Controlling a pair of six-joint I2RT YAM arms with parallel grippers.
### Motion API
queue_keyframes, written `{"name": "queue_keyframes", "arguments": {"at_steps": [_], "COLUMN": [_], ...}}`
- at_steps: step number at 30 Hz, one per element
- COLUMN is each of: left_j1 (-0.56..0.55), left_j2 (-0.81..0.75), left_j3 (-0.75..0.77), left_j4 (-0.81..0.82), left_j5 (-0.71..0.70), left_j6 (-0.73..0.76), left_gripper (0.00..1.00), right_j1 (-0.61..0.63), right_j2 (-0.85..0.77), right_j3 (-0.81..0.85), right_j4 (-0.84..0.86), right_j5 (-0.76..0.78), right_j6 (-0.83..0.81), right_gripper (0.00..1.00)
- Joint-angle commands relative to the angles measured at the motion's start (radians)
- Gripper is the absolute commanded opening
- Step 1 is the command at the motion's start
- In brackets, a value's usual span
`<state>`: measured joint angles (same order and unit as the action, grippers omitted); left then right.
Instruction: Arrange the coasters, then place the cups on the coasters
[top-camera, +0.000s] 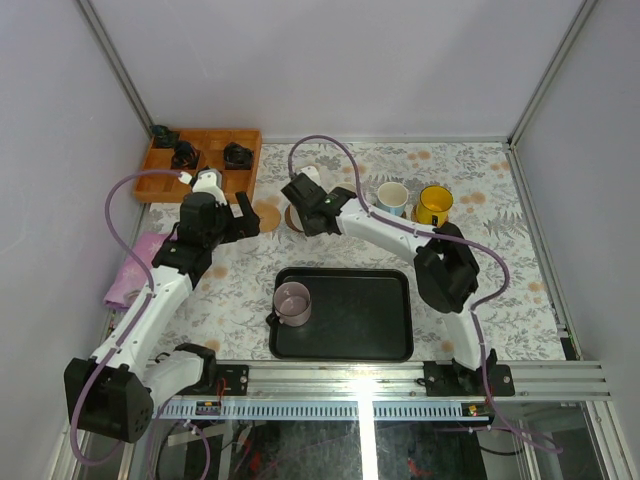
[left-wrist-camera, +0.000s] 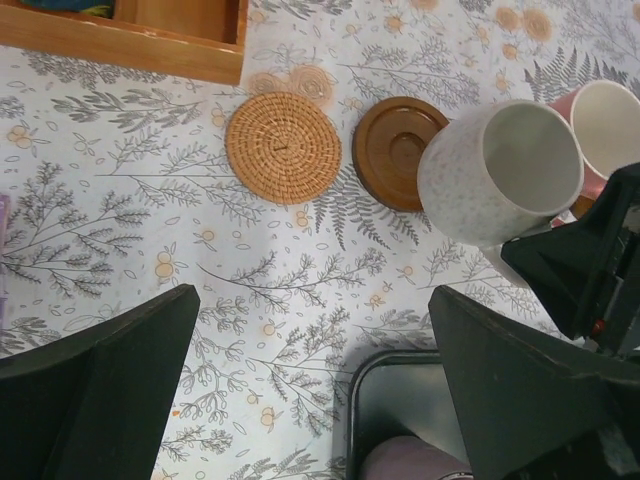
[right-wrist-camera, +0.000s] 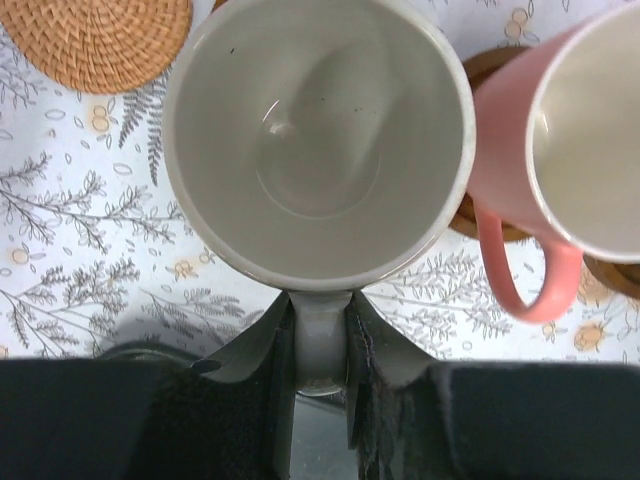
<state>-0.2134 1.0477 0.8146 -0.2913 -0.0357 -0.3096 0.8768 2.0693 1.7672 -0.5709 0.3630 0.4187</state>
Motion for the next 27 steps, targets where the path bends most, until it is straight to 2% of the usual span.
{"name": "queue_keyframes", "arguments": {"at_steps": [1,12,27], "left_j1": [0.017,0.024,0.024], "left_j2": [-0.007,-0.006,-0.003], "left_j3": [0.008,-0.002,-0.018], "left_j4": [0.079,0.077,0.076], "left_j5": [-0.035,-0.039,-0.023], "left_j6": [-0.002,0.004,0.001], "left_gripper": [1.0,1.0,1.0], "right_j1": [-0.015,-0.03,-0.061], "right_j2": [0.024,0.166,0.194], "right_j3": [0.147,0.294,0.245], "right_j4": [0.1,0.064,0.091], "right_j5": [-0.005,-0.019,0.011], "right_j6": [-0.065,-0.064,-0.006], "right_gripper": [0.0,0.0,0.0]}}
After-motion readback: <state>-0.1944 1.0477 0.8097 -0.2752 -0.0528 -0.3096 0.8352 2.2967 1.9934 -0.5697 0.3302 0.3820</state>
